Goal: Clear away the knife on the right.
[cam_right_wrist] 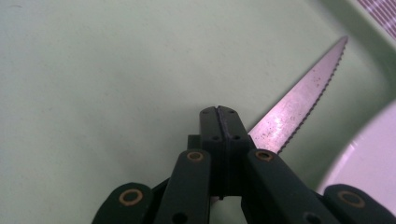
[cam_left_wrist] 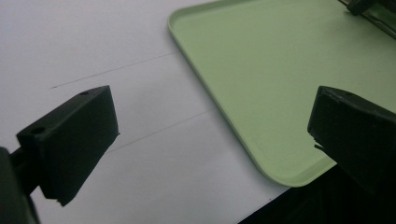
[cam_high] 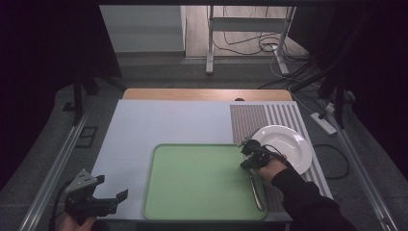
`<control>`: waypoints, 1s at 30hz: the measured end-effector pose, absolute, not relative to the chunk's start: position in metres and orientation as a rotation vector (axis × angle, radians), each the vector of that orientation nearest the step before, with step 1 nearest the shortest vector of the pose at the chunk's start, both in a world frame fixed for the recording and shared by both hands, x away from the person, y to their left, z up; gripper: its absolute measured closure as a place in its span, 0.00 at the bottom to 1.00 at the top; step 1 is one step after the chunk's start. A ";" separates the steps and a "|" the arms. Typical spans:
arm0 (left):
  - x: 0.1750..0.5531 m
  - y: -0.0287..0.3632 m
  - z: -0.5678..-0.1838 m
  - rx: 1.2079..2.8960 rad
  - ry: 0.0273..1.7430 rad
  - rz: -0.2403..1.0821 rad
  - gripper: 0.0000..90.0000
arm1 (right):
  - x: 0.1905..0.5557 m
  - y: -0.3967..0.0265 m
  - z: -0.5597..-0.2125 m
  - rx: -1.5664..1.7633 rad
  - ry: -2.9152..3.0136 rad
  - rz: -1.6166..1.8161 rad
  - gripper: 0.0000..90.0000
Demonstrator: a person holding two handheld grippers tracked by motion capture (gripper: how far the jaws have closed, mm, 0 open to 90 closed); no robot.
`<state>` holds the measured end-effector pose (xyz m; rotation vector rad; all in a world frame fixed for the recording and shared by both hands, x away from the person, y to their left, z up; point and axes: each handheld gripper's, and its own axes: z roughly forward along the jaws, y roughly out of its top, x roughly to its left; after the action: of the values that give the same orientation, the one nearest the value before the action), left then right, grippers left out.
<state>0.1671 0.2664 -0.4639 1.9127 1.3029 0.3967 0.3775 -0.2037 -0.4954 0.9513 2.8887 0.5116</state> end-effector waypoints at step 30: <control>0.168 0.266 -0.464 1.915 1.303 0.393 0.02 | 0.368 -0.207 -0.481 1.092 2.862 0.653 0.66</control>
<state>0.1677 0.2664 -0.4641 1.9147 1.3026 0.3929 0.3682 -0.2067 -0.4815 1.0918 2.8617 0.6533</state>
